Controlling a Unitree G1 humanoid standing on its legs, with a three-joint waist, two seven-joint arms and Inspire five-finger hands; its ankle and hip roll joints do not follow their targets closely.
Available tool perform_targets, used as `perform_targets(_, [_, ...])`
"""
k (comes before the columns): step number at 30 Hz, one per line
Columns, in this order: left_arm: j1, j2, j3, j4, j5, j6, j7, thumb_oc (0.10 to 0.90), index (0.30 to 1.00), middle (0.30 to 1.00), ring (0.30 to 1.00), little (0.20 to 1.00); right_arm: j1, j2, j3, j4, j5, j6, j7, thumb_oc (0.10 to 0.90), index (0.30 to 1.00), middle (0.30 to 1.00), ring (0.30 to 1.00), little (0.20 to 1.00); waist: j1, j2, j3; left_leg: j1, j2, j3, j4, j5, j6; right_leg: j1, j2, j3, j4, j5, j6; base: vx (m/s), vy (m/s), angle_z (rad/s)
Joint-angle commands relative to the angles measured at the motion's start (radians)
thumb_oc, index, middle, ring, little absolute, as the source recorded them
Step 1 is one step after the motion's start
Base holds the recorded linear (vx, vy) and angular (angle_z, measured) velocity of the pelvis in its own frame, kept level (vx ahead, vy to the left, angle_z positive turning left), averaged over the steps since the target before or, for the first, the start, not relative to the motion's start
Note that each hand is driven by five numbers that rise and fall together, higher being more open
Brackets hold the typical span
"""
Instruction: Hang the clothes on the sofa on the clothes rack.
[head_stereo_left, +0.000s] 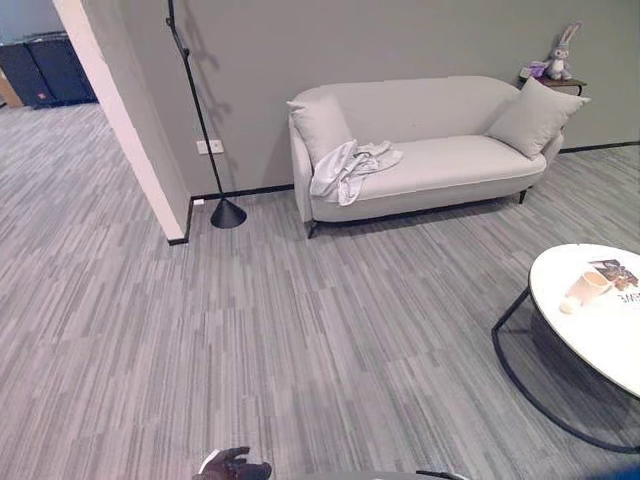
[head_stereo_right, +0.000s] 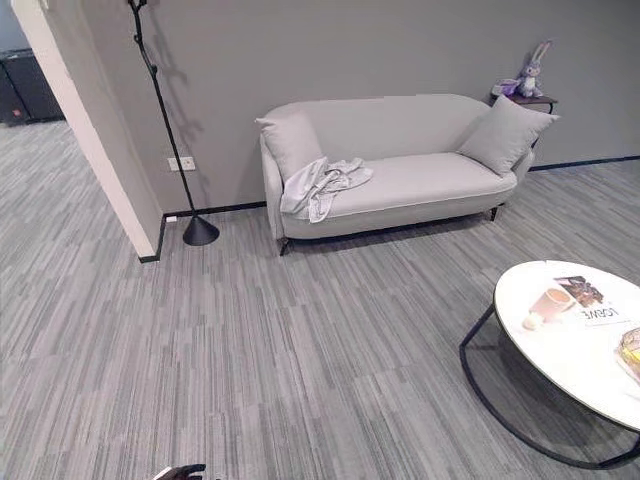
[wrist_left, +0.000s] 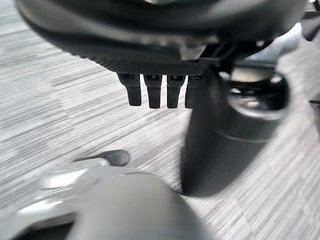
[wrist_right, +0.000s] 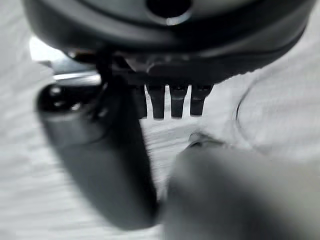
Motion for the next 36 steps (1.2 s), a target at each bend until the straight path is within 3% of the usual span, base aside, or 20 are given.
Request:
perform_targets(1, [0.037,-0.030,0.024,0.087,-0.017,0.010,-0.034,0.800,0.900,0.900,0.900,0.900,-0.011,0.057,0.007,0.088,0.087,-0.002,0.010,0.800,0.900,0.900,0.900,0.900,-0.002,-0.032,0.027,-0.007,-0.033,-0.061,-0.076,-0.062,-0.001,0.142,-0.045,0.013,-0.152,-0.009,0.059,0.00,0.024,-0.22])
perform_targets(8, [0.018,-0.041,-0.009,0.069,-0.037,0.002,-0.045,0.800,0.900,0.900,0.900,0.900,-0.001,0.042,-0.043,0.113,0.147,0.009,0.006,0.800,0.900,0.900,0.900,0.900,-0.023,-0.032,0.026,-0.007,-0.029,-0.039,-0.076,-0.068,0.000,0.134,-0.044,0.034,-0.152,-0.001,0.058,-0.01,0.021,-0.08])
perform_targets(21, [-0.005,-0.062,-0.142,0.046,0.095,0.001,-0.045,0.800,0.900,0.900,0.900,0.900,0.001,0.048,-0.048,0.075,0.194,0.014,0.006,0.800,0.900,0.900,0.900,0.900,-0.067,-0.029,0.034,0.012,-0.015,0.041,-0.076,-0.091,0.010,0.107,-0.032,0.131,-0.152,0.020,0.061,0.00,0.013,-0.24])
perform_targets(24, [-0.015,-0.068,-0.220,0.033,0.185,-0.004,-0.046,0.800,0.900,0.900,0.900,0.900,0.002,0.057,-0.007,0.073,0.156,0.019,0.013,0.800,0.900,0.900,0.900,0.900,-0.074,-0.025,0.036,0.018,-0.016,0.051,-0.076,-0.097,0.014,0.104,-0.030,0.148,-0.152,0.022,0.062,0.01,0.031,-0.21])
perform_targets(27, [-0.026,-0.073,-0.300,0.014,0.274,-0.014,-0.065,0.800,0.900,0.900,0.900,0.900,0.014,0.046,0.065,0.066,0.038,0.018,0.024,0.800,0.900,0.900,0.900,0.900,-0.084,-0.024,0.039,0.023,-0.018,0.057,-0.076,-0.105,0.020,0.102,-0.031,0.161,-0.152,0.024,0.065,0.01,0.039,-0.12])
perform_targets(32, [-0.037,-0.061,-0.297,0.005,0.278,-0.013,-0.063,0.800,0.900,0.900,0.900,0.900,0.010,0.032,0.119,0.040,-0.069,0.013,0.031,0.800,0.900,0.900,0.900,0.900,-0.082,-0.027,0.046,0.021,-0.023,0.051,-0.076,-0.107,0.024,0.100,-0.036,0.157,-0.152,0.026,0.068,-0.01,0.053,-0.07])
perform_targets(36, [-0.041,-0.043,-0.234,0.005,0.223,-0.010,-0.049,0.800,0.900,0.900,0.900,0.900,-0.002,0.021,0.138,0.020,-0.115,0.007,0.038,0.800,0.900,0.900,0.900,0.900,-0.069,-0.036,0.063,0.010,-0.036,0.031,-0.076,-0.103,0.032,0.101,-0.050,0.133,-0.152,0.032,0.073,0.00,0.043,0.02])
